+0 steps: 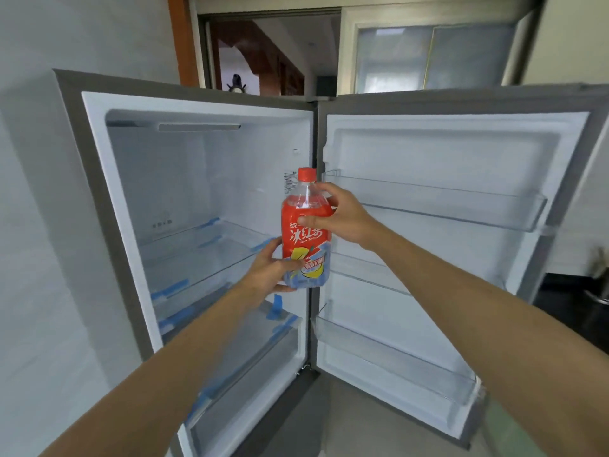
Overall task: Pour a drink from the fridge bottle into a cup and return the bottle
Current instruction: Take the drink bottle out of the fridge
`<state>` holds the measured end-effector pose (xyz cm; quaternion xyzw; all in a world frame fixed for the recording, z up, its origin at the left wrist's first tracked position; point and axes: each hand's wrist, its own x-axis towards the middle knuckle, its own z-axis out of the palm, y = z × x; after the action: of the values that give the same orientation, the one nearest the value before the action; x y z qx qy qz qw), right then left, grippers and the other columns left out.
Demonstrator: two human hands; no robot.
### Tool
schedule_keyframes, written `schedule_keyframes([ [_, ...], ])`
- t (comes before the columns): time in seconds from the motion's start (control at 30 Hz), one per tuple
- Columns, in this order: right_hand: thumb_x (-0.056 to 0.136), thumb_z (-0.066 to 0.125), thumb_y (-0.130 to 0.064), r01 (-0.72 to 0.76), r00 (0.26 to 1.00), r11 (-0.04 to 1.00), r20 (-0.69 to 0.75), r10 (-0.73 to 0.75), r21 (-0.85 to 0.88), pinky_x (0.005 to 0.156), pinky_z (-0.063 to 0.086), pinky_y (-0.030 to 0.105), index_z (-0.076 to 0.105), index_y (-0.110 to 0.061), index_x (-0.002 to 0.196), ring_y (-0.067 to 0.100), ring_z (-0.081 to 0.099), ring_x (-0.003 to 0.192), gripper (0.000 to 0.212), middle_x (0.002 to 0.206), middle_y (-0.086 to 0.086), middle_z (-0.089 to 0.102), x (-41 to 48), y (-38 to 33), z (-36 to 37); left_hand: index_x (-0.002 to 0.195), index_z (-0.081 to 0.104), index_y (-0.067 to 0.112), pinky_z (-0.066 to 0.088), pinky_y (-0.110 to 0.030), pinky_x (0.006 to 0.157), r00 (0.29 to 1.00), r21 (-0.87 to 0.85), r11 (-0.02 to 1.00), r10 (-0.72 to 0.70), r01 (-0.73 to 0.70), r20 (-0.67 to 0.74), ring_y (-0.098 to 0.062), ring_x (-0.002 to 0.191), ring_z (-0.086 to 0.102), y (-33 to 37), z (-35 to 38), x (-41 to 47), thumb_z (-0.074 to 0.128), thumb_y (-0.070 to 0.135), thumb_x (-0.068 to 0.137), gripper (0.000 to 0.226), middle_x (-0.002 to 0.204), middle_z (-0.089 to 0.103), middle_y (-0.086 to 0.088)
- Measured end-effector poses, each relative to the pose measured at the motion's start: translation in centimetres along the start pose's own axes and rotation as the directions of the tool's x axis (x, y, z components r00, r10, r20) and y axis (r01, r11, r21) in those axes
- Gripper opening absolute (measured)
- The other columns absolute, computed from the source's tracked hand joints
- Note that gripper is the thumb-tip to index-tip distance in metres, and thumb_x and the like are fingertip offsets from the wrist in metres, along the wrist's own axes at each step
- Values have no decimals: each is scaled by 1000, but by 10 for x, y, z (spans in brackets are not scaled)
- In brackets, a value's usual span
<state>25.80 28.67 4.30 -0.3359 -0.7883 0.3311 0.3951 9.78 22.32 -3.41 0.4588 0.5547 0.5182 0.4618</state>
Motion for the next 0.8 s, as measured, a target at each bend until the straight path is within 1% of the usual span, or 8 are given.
schedule_keyframes([
  [0.07,72,86,-33,-20,999,999,-48,19,-25,86,59,43,50,-22,136,20,65,108,74,126,2,63,-20,0,-22,137,45,29,59,-45,80,998,-4,1000,6,-6,61,-26,101,67,3,23,-4,76,13,85,62,126,64,-6],
  [0.2,73,85,-34,-80,985,993,-157,65,-89,85,60,40,49,-25,132,21,63,109,69,125,1,60,-65,1,-69,137,48,26,56,-54,90,981,-18,999,34,-31,190,-33,110,66,6,77,-13,76,9,84,62,128,64,-7],
  [0.37,77,82,-32,-142,959,979,-265,100,-145,88,59,40,48,-24,135,20,62,109,67,127,0,58,-128,-1,-130,140,46,26,55,-57,93,945,-7,998,56,-56,323,-33,112,65,10,150,-34,77,12,85,64,130,63,-7],
  [0.47,79,81,-32,-183,933,969,-340,119,-163,89,58,39,48,-25,135,19,62,109,66,125,-4,57,-177,-4,-169,142,45,24,56,-56,92,911,4,997,69,-77,406,-34,114,64,15,202,-57,76,12,85,66,132,61,-6],
  [0.57,78,83,-31,-201,910,967,-395,126,-156,89,58,40,48,-25,136,19,64,109,68,126,-2,60,-228,-9,-205,142,45,25,58,-51,88,876,2,996,82,-94,475,-31,111,64,19,253,-82,77,14,85,66,131,61,-5],
  [0.67,78,82,-30,-215,883,959,-456,112,-182,84,59,33,49,-22,136,14,65,102,67,122,-5,61,-281,-19,-236,140,46,25,59,-48,83,838,-10,993,104,-117,536,-27,106,65,20,299,-114,77,14,85,64,126,63,-2],
  [0.73,78,82,-31,-245,865,949,-487,122,-198,81,59,29,48,-23,135,13,65,100,67,118,-9,60,-316,-25,-254,137,49,24,60,-48,83,812,-25,994,100,-104,576,-27,107,66,19,328,-139,77,13,84,61,124,64,-3],
  [0.8,77,83,-34,-285,846,938,-512,149,-198,79,60,28,48,-26,134,12,66,99,68,113,-14,60,-351,-32,-272,133,52,23,59,-54,86,778,-46,995,95,-85,621,-29,110,66,15,355,-164,79,12,83,58,124,66,-4],
])
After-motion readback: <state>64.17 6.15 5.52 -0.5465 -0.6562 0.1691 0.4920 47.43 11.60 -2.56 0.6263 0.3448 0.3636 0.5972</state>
